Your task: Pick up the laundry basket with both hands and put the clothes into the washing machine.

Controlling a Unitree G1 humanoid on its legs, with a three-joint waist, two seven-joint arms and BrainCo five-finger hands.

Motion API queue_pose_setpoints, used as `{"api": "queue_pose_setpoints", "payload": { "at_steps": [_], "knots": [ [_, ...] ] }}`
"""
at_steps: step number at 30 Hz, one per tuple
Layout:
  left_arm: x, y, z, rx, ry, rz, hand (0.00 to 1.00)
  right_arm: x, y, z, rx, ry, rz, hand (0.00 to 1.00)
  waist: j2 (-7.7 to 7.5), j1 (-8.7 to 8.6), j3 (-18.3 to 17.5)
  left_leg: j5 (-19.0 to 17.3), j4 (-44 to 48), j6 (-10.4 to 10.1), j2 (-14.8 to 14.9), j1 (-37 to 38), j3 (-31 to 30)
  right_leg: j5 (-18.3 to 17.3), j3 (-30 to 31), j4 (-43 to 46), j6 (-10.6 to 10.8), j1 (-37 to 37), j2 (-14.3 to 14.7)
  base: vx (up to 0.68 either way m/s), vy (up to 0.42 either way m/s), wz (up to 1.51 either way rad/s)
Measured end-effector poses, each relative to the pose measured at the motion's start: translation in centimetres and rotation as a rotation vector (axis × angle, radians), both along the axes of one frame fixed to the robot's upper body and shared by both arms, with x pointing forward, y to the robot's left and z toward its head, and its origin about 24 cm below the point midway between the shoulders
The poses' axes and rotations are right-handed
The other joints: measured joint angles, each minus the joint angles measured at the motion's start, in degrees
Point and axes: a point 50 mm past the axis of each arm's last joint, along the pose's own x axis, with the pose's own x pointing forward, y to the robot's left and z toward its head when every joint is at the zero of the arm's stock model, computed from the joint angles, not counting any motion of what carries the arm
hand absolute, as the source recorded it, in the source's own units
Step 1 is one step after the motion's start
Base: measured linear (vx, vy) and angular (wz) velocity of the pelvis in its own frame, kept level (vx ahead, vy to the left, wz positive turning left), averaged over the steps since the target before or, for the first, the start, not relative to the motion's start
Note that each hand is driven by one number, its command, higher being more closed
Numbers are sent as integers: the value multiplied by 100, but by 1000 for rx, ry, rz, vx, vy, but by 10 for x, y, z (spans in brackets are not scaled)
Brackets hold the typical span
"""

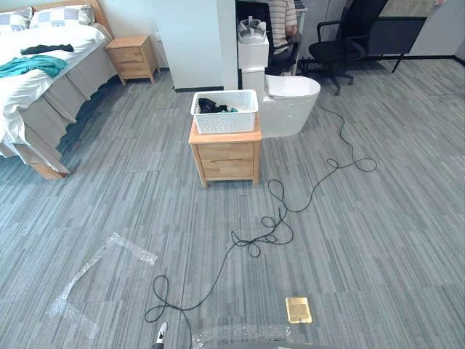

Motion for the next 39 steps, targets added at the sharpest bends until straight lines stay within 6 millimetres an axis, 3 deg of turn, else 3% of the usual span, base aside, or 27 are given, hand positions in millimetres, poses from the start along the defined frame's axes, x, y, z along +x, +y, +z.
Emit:
{"api": "queue_pose_setpoints", "payload": {
  "at_steps": [16, 29, 35, 37, 39],
  "knots": [
    [-2, 0, -1, -4, 2, -8, 0, 1, 1, 0, 7, -2, -1, 0, -50, -3, 21, 1, -23, 1, 1, 16, 3, 0, 0, -1, 0, 3, 3, 0, 0, 0],
    [-3, 6, -1, 8, 7, -5, 0, 14, 7, -1, 29, -25, 19, 0, -186, 1, 100, 2, -42, 2, -6, 1, -39, -12, -42, -5, 17, -4, 0, 0, 0, 1],
    [9, 10, 1, 17, -19, -12, 0, 24, 11, -1, 40, -47, 16, 0, -232, -1, 278, 33, -11, -49, 9, -105, -213, -46, -268, -4, 39, 20, 1, -3, 0, 17],
    [15, 15, 2, 28, -36, -6, 0, 30, 15, -1, 53, -65, -7, 0, -292, -19, 448, -131, 388, -97, 25, -259, -300, -143, -376, 2, 48, 104, -4, -8, -9, 31],
    [17, 20, 4, 39, -53, 14, 0, 36, 17, -1, 57, -81, -8, 0, -342, 3, 627, -536, 1686, -303, 131, -787, -243, -293, -501, -3, -81, 206, 12, -46, -18, 26]
  ]
}}
